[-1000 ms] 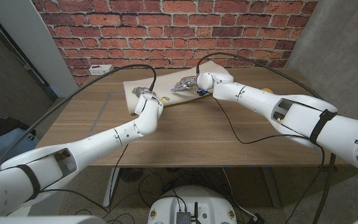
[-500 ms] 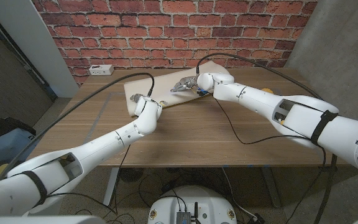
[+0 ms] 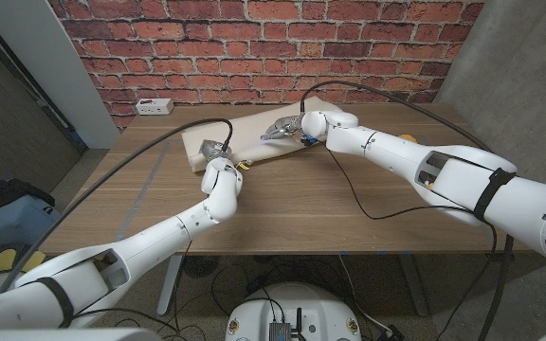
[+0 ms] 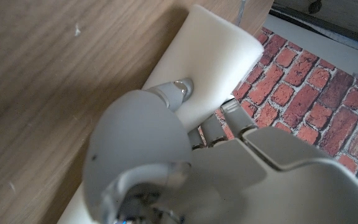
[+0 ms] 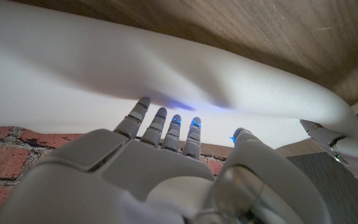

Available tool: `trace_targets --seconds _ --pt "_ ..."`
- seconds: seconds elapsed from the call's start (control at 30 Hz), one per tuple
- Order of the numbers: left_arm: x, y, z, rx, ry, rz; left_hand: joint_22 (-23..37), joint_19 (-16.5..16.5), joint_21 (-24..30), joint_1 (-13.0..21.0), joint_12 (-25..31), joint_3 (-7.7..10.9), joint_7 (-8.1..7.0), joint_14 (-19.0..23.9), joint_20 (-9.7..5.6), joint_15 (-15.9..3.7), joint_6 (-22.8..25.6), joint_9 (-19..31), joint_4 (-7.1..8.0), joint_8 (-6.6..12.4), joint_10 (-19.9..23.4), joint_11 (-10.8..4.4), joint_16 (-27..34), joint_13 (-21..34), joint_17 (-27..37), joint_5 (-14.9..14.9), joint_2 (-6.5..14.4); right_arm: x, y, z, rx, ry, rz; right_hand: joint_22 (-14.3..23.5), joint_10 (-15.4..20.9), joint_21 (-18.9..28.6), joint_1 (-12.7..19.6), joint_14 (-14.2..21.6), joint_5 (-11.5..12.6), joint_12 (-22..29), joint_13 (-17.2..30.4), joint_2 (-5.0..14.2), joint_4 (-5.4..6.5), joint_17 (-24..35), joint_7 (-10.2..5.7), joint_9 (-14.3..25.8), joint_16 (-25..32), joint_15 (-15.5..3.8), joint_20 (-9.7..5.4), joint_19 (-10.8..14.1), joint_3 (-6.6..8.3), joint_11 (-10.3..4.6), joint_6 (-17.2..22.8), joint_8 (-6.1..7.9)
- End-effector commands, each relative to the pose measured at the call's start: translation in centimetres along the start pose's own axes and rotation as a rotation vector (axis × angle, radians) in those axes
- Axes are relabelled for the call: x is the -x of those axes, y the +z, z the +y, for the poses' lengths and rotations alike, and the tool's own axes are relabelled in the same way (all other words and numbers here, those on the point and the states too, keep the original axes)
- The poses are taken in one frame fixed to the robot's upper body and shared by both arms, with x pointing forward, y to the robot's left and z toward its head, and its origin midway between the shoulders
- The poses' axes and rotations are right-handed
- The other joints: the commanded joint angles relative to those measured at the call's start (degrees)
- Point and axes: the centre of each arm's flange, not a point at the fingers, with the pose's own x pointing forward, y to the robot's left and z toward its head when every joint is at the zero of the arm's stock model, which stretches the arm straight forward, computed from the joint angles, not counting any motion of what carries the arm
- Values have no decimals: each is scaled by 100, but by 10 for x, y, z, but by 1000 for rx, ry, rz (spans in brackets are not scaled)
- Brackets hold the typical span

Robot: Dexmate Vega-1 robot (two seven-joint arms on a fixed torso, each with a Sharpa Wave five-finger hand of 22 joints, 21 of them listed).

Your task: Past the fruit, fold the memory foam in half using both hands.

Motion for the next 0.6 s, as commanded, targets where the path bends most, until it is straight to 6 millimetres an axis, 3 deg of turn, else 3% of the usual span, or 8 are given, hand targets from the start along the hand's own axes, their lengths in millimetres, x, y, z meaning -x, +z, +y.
trace_targets --seconds 0.03,0.1,0.23,0.6 --pt "16 -31 13 -91 345 -164 28 -48 119 25 52 86 197 214 -89 -494 526 71 16 38 228 11 39 15 44 -38 64 3 -24 -2 -50 -29 61 15 26 38 44 -94 26 14 14 -25 -59 4 22 12 -61 -114 22 10 10 4 52 24" --pt "19 -38 13 -118 345 -183 39 -132 149 36 53 101 202 245 -116 -537 646 72 32 48 289 31 40 27 66 -55 83 3 -29 -2 -58 -36 74 15 25 36 38 -152 24 13 14 -23 -60 5 26 11 -80 -111 22 2 14 35 57 23" --pt "26 -50 15 -164 351 -201 59 -495 159 55 44 121 -35 245 -232 -646 822 72 81 26 399 -25 20 54 112 -93 97 2 -38 -1 -73 -46 106 14 -7 21 43 -260 27 0 14 26 -60 7 6 11 -112 -123 -8 -44 43 5 74 26" --pt "52 -79 24 -232 404 -241 68 -678 344 41 90 78 -291 458 -453 -845 1236 82 168 36 597 -51 72 174 164 -124 69 1 -54 9 -70 -44 170 11 -89 20 65 -434 36 -25 13 118 -59 10 -10 11 -146 -121 -50 -68 120 0 87 23"
